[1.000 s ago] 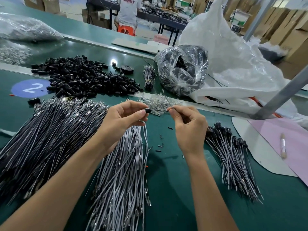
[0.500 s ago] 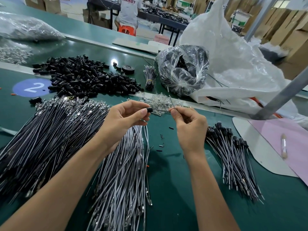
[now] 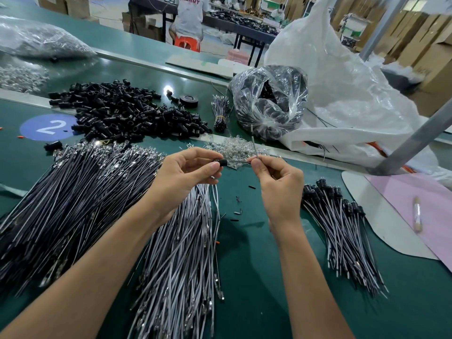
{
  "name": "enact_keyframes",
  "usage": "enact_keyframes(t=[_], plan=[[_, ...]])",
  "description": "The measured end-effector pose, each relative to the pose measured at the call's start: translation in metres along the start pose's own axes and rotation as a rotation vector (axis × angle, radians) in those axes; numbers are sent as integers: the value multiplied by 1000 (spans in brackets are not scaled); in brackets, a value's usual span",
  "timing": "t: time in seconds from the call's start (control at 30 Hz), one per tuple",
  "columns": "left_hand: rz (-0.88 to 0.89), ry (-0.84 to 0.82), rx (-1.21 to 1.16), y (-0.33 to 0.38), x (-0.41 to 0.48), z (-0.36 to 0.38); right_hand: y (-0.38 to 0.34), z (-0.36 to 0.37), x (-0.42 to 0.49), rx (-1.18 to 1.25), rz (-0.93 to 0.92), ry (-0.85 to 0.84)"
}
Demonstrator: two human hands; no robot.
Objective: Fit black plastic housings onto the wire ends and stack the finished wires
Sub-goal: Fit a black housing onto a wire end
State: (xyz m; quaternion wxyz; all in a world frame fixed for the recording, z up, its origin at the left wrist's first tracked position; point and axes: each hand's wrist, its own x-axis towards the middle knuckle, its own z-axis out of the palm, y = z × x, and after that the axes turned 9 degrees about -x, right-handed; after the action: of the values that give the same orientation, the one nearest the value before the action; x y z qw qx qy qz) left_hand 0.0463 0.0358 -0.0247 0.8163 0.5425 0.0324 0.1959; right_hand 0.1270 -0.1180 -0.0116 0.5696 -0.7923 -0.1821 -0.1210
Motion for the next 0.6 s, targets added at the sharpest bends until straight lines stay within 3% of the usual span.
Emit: enact_keyframes(t=[0.17,0.6], plan=[[6,1,-7,1,0,0,1,3,-2,-78,8,-70],[31,43,84,0,0,2,0,-1,-1,-229,-84,-69]])
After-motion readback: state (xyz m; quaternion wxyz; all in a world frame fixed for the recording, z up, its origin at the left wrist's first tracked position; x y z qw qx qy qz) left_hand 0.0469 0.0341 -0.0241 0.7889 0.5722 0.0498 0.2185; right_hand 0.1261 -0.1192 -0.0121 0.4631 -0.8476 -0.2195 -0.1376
